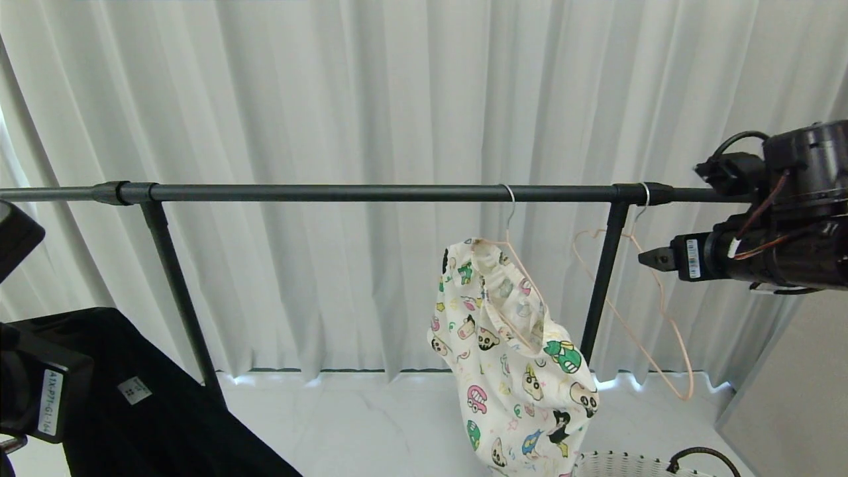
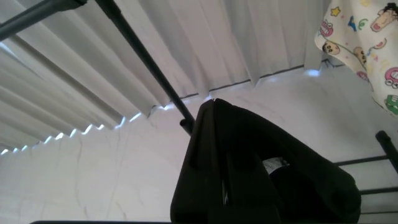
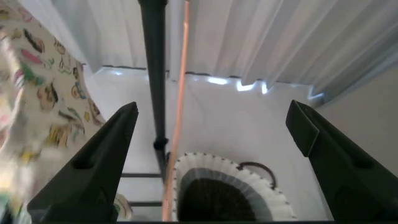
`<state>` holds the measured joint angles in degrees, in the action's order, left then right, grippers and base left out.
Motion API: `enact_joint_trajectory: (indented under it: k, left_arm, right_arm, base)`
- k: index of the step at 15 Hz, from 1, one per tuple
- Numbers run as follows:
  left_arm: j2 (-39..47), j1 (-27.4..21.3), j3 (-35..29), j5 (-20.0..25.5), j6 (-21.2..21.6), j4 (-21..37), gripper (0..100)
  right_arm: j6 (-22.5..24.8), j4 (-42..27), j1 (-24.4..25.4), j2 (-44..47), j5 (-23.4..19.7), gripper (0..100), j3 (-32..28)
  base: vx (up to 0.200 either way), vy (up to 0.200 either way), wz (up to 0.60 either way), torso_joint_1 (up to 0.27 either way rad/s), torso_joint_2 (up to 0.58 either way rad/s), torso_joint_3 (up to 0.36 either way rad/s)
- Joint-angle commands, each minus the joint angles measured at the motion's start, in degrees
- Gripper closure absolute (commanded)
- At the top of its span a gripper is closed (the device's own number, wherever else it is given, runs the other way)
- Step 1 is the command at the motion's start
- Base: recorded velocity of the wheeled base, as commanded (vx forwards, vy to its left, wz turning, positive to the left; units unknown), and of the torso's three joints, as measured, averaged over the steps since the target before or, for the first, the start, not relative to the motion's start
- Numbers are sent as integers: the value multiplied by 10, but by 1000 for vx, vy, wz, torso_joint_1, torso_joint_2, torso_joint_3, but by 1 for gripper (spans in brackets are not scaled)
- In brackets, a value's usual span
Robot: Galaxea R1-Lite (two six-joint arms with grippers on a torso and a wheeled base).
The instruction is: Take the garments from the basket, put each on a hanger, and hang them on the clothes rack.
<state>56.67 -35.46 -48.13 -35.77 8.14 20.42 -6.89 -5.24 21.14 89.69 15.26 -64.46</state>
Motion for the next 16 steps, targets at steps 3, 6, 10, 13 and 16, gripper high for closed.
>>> enact_joint_trajectory:
  k: [3, 6, 10, 13, 16]
  left_arm:
    - [-6, 0, 1, 0, -1, 0, 100]
    - [-9, -6, 0, 0, 1, 0, 100]
    - [-22, -19, 1, 0, 10, 0, 100]
    - [-24, -21, 1, 0, 29, 0, 100]
    - [-24, -21, 1, 0, 29, 0, 100]
  right_arm:
    - [-32, 16, 5, 88, -1, 0, -2]
    - [-68, 23, 4, 120, -1, 0, 0]
    - [-77, 25, -10, 138, -4, 0, 1]
    - [-77, 25, -18, 142, -8, 0, 2]
    - [-77, 25, -18, 140, -23, 100, 2]
  base:
    - [0, 0, 0, 0, 0, 0]
    - [0, 0, 0, 0, 0, 0]
    - [0, 0, 0, 0, 0, 0]
    - [0, 0, 0, 0, 0, 0]
    - [0, 0, 0, 0, 0, 0]
